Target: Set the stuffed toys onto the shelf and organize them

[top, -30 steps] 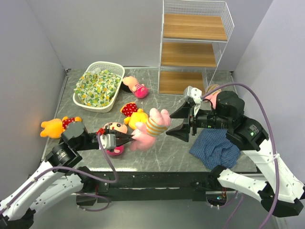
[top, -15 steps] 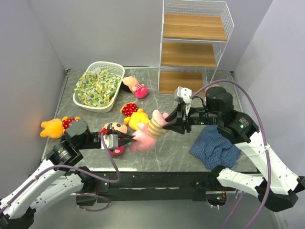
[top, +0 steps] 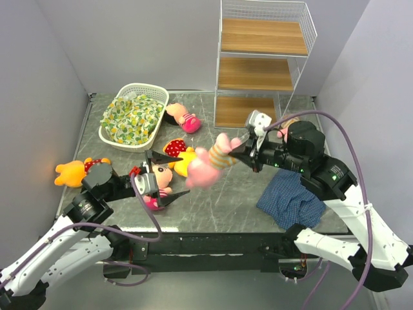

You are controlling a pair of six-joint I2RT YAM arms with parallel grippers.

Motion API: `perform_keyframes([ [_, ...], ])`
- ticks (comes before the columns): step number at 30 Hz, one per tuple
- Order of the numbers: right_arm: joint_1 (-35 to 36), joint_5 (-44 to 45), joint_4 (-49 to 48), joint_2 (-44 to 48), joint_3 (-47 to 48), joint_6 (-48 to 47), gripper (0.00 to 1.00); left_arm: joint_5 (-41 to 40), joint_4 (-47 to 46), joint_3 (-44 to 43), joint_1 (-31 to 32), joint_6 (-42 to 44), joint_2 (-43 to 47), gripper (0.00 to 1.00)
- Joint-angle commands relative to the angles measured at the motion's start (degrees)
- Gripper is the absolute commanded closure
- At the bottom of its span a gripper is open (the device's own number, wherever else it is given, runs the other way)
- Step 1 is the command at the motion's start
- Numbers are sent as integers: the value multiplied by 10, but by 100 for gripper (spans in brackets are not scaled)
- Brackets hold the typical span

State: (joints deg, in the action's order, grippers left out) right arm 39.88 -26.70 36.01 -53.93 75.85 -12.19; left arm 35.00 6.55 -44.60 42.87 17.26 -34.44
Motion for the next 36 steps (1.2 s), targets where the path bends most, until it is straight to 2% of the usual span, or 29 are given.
perform_keyframes([
  [1,-2,203,-72,3,53,-21,100,-88,-62,6,2,-46,2,4],
  [2,-2,272,-90,0,62,-29,100,-101,-78,7,1,-69,-2,4],
  [4,-2,355,-115,-17,87,-59,100,-141,-80,-3,1,-100,-11,4],
  [5,-2,417,-142,-24,96,-73,100,-182,-76,-9,2,-128,-24,4],
  [7,-2,465,-181,-45,115,-133,100,-228,-67,-30,1,-155,-42,4],
  [8,-2,513,-245,-49,106,-160,100,-285,-44,-38,1,-169,-62,4],
  [12,-2,583,-457,-77,69,-316,100,-371,-41,-45,1,-212,-93,4],
  [14,-6,596,-549,-97,75,-403,100,-378,-56,-32,2,-216,-89,4],
  [18,-26,607,-626,-171,120,-491,100,-399,-60,-14,1,-201,-77,4],
  [23,-53,588,-647,-223,178,-501,100,-448,-61,-4,1,-196,-51,4],
  [28,-85,564,-667,-265,185,-493,100,-489,-70,-1,1,-198,-48,4],
  [36,-126,498,-685,-333,194,-484,100,-475,-67,-8,1,-205,-61,4],
])
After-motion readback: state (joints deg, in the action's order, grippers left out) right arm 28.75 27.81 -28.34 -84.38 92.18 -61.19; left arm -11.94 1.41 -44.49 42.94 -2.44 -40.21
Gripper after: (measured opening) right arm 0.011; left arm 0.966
